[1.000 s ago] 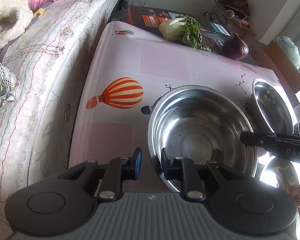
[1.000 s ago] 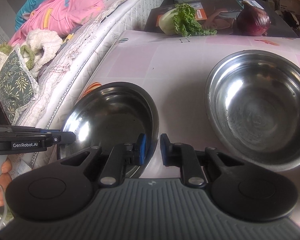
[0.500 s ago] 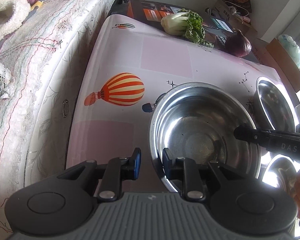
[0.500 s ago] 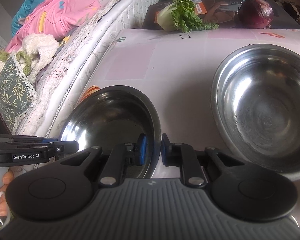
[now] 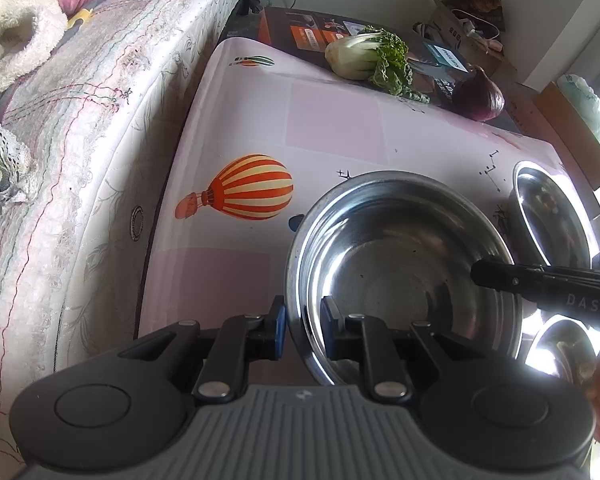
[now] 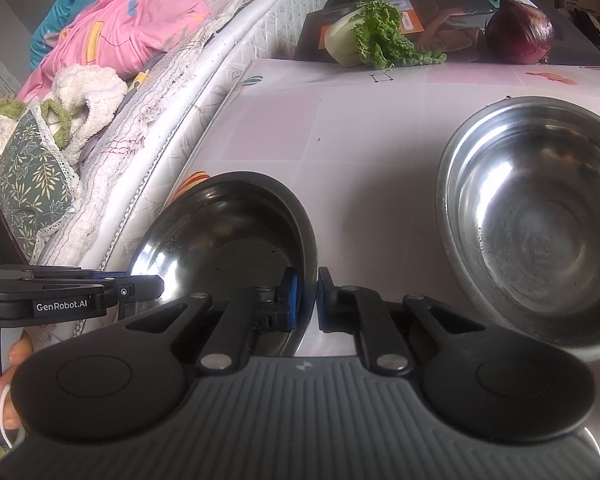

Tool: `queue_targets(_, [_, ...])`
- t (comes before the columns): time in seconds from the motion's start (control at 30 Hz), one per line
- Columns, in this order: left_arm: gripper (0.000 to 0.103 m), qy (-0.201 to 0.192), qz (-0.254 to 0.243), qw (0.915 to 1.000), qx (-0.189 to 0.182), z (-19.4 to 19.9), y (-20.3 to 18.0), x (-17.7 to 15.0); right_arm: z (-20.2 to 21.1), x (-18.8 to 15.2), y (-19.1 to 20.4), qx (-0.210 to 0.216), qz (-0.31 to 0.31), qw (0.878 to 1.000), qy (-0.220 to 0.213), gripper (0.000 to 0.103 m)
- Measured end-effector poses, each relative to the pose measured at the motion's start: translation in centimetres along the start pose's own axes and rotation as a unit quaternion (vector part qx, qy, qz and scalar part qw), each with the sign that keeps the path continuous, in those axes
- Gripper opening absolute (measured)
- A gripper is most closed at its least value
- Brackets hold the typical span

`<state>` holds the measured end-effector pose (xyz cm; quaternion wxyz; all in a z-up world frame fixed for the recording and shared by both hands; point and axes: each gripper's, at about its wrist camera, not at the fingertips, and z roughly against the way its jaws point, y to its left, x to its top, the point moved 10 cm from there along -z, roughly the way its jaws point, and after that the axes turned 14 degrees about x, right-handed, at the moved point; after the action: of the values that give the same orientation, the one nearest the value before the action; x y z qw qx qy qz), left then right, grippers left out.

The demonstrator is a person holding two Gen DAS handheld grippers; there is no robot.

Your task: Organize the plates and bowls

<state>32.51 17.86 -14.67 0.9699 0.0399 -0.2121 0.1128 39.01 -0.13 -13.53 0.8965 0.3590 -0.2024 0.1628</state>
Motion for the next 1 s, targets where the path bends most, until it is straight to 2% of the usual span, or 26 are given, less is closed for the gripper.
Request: queue_targets(1.0, [0.019, -0.016, 0.005, 0.9999, 0.001, 1.2, 0.3, 0.6, 0.8, 0.8, 0.4, 0.003, 0.004, 1.000, -0.009, 0.007])
